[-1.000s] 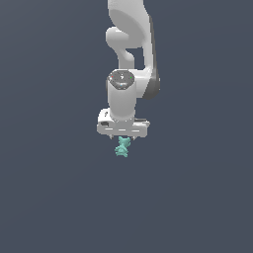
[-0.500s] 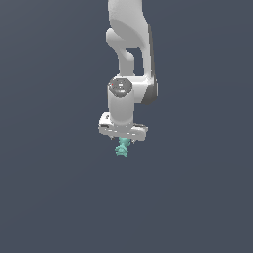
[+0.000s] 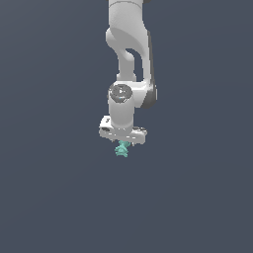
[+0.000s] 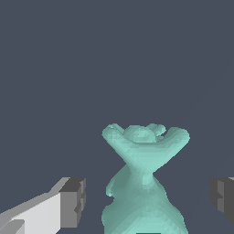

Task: Pick up the object and move it to a goal position.

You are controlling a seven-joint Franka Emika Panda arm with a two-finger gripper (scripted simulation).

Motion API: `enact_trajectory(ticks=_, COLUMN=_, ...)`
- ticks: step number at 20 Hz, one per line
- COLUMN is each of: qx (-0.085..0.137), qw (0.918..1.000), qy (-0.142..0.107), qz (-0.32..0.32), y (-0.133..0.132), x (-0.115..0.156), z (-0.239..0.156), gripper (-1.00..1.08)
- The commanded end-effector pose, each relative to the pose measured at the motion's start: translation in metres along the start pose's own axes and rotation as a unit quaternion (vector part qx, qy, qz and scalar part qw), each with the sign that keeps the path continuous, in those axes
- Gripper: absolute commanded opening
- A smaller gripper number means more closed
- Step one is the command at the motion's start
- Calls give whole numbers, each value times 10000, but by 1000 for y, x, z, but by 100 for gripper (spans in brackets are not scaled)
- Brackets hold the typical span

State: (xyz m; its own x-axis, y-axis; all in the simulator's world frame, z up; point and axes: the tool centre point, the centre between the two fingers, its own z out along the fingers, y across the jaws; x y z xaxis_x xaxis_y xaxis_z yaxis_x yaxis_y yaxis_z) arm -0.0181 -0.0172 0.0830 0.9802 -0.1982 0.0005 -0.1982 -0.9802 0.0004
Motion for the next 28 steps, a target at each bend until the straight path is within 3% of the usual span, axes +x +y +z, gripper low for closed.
enact_trajectory(ticks=1, qx=0, qw=10000, qy=-4, qz=8, y=0, x=-1, z=14, gripper=100)
enact_trajectory(ticks=8, qx=1, qw=10000, qy=-3, qz=16, y=0, x=0, z=29, gripper=100)
enact_trajectory(ticks=9, qx=1, qw=10000, qy=-3, qz=16, y=0, x=0, z=29, gripper=-100)
enact_trajectory(ticks=21, qx=3, qw=10000, qy=0, qz=16, y=-2, x=1, z=28, gripper=-100)
enact_trajectory(ticks=28, qx=3, qw=10000, qy=0, qz=16, y=-32, x=5, z=19, gripper=-100)
